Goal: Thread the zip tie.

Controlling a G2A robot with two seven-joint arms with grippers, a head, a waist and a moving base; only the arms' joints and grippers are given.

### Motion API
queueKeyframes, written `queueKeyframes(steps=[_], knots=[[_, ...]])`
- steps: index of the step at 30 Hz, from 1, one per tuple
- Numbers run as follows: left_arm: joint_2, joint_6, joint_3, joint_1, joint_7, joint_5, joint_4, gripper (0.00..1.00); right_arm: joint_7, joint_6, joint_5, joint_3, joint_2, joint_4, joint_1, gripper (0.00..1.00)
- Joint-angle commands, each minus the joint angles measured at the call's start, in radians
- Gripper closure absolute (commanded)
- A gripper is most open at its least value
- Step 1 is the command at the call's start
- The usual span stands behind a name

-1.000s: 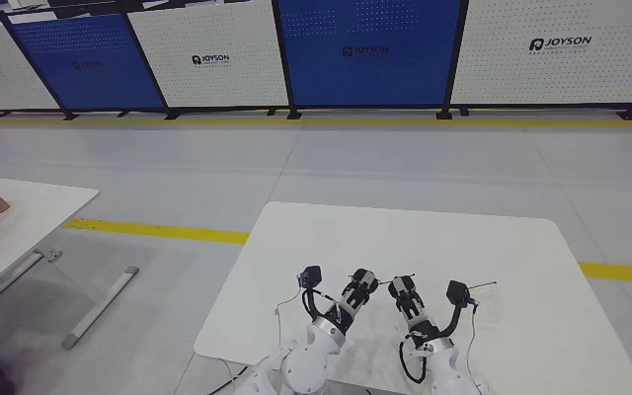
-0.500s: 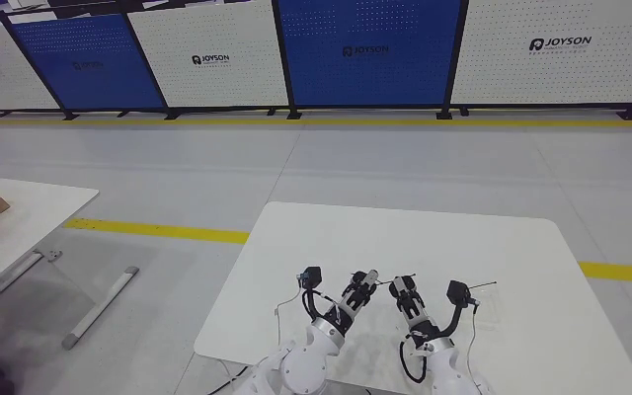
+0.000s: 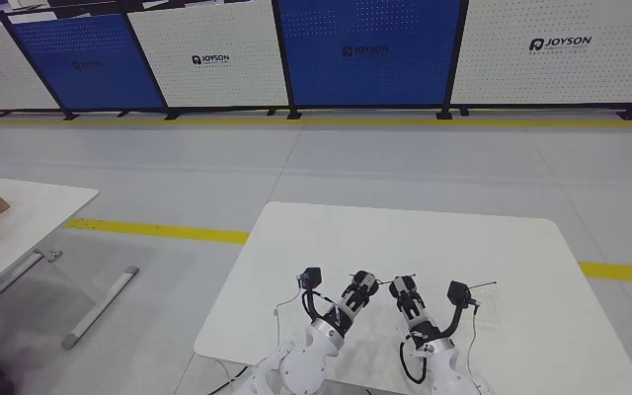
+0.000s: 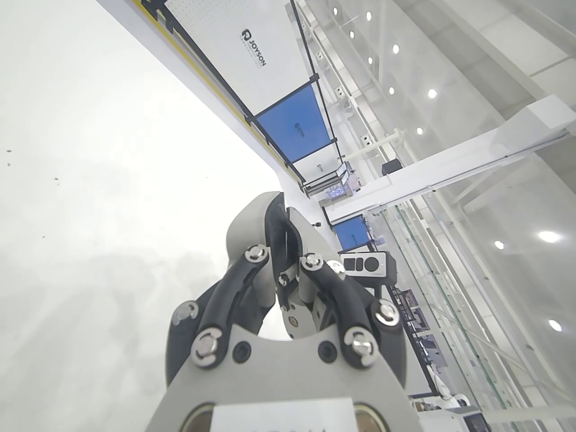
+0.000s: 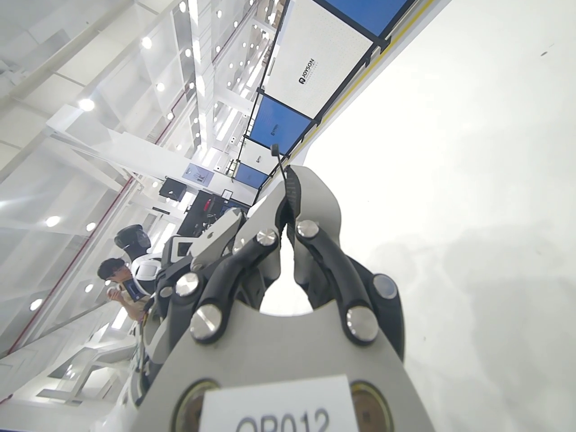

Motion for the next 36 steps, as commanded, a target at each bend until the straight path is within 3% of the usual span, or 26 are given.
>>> queueKeyframes(steps=[1, 9, 10, 11, 21, 25, 34, 36], knots=[[0.000, 0.000, 0.002, 0.000, -0.001, 0.002, -0.002, 1.00, 0.000, 0.001, -0.004, -0.001, 0.000, -0.003, -0.001, 1.00], [0.001, -0.009, 0.000, 0.004, -0.026, -0.007, -0.011, 1.00, 0.014, 0.004, -0.008, -0.001, 0.000, -0.007, -0.002, 1.00], [0.001, -0.008, 0.000, 0.005, -0.023, -0.009, -0.011, 1.00, 0.016, 0.004, -0.006, 0.000, 0.000, -0.007, -0.002, 0.74], [0.001, -0.007, -0.001, 0.005, -0.020, -0.011, -0.012, 1.00, 0.015, 0.001, 0.003, 0.002, -0.001, -0.008, -0.004, 0.00], [-0.008, -0.005, -0.035, 0.009, 0.046, -0.149, -0.034, 1.00, 0.016, -0.039, 0.010, 0.040, 0.007, -0.029, -0.042, 0.00], [-0.009, 0.009, -0.041, 0.011, -0.020, -0.244, -0.048, 1.00, 0.021, -0.052, 0.014, 0.059, 0.011, -0.047, -0.065, 0.00], [-0.009, 0.009, -0.041, 0.011, -0.020, -0.244, -0.048, 1.00, 0.019, -0.050, 0.013, 0.060, 0.011, -0.046, -0.064, 0.00], [-0.011, 0.007, -0.042, 0.012, -0.013, -0.275, -0.053, 1.00, 0.015, -0.030, -0.046, 0.061, 0.014, -0.041, -0.058, 0.00]])
